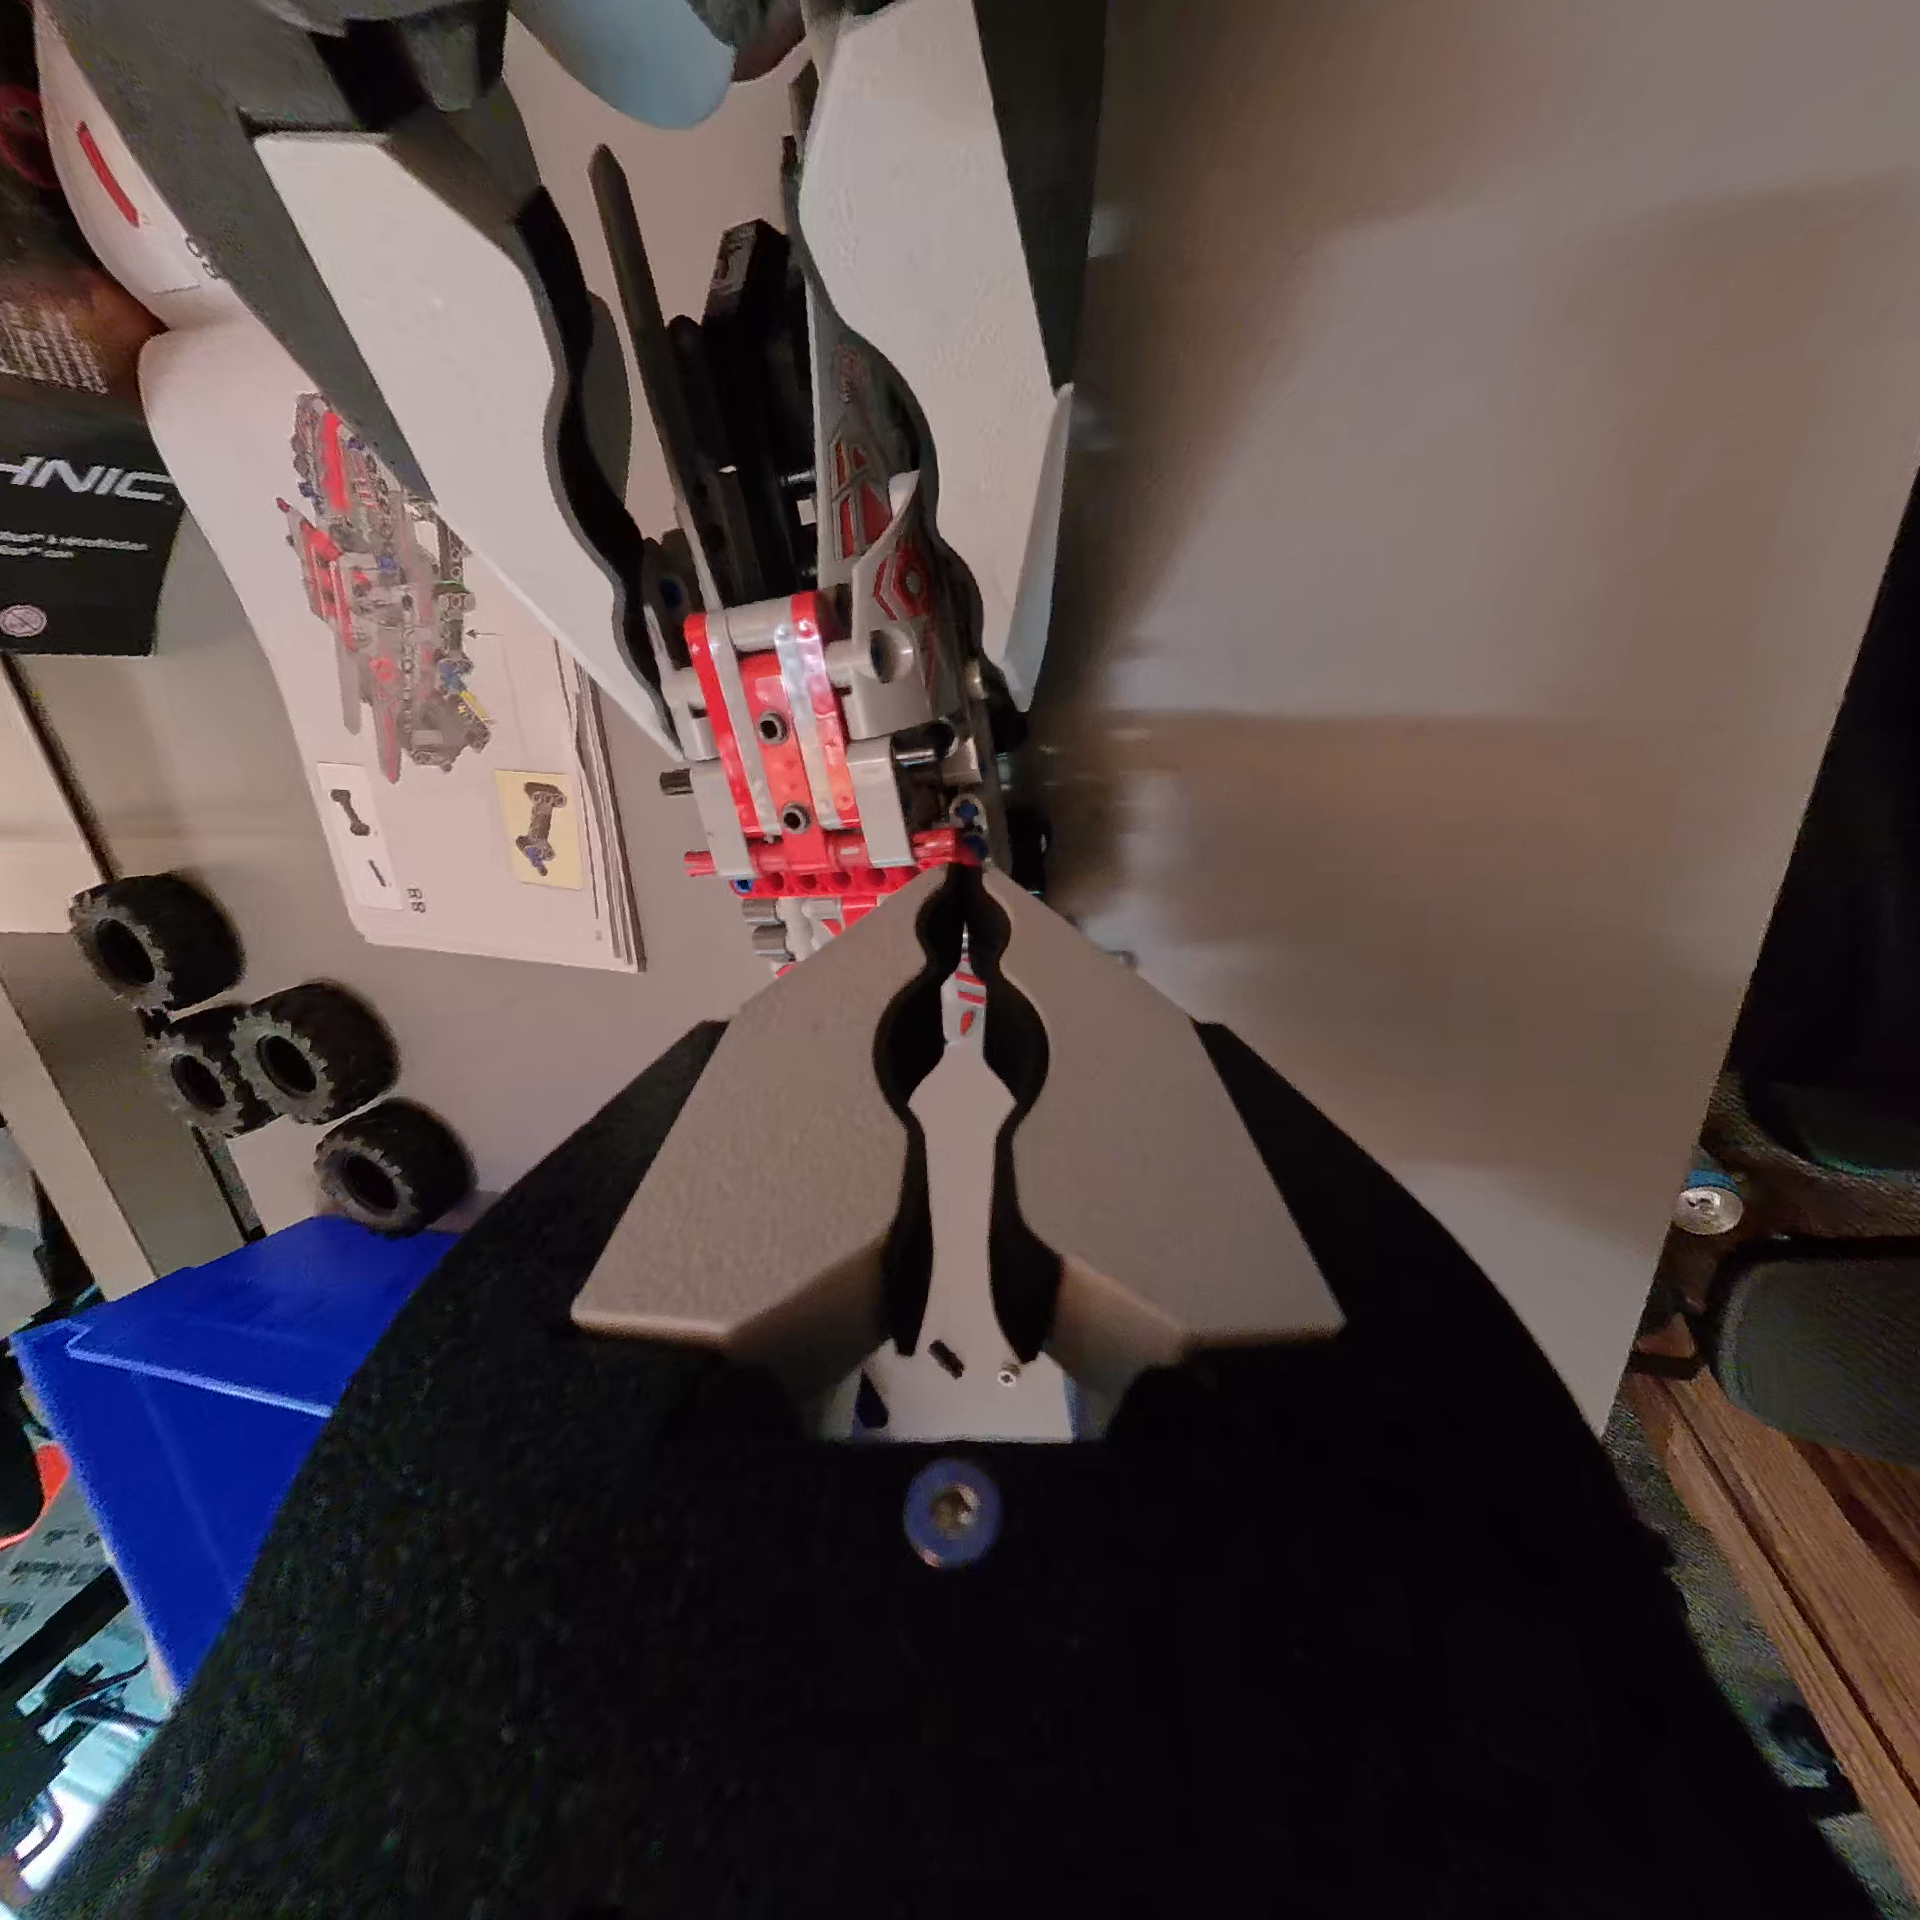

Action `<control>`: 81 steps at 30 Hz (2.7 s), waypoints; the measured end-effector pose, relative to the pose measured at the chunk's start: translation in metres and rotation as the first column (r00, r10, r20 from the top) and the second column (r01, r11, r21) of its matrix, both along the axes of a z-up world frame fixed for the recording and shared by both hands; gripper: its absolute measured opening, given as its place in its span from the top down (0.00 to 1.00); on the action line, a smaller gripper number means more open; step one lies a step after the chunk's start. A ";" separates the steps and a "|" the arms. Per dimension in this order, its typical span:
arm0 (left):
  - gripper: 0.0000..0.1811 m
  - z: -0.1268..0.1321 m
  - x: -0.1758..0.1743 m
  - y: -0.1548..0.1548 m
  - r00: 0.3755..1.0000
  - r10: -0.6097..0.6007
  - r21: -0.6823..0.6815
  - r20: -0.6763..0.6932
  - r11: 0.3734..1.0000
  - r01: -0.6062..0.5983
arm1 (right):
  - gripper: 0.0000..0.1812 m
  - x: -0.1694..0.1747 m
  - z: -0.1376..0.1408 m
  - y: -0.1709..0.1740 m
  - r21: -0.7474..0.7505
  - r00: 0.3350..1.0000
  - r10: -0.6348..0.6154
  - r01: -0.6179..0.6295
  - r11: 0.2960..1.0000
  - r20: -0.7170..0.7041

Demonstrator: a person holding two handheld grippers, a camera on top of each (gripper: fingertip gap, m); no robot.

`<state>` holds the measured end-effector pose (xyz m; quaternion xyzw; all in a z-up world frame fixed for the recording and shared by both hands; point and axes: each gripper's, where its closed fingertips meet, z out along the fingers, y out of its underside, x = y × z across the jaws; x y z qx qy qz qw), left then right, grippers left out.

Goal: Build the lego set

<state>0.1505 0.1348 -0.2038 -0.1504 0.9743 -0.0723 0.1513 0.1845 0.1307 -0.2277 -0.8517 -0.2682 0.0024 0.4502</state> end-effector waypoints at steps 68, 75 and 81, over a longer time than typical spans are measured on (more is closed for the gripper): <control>0.81 -0.010 0.020 0.008 0.410 -0.303 0.372 0.860 0.923 -0.096 | 0.62 0.008 0.003 0.005 0.054 0.996 -0.055 0.059 0.997 -0.072; 0.82 -0.010 0.020 0.009 0.377 -0.331 0.400 0.865 0.908 -0.121 | 0.62 0.008 0.003 0.005 0.055 0.995 -0.056 0.061 0.997 -0.083; 0.83 -0.009 0.023 0.011 0.383 -0.375 0.462 0.844 0.871 -0.166 | 0.62 0.011 0.003 0.005 0.047 0.994 -0.069 0.073 0.996 -0.087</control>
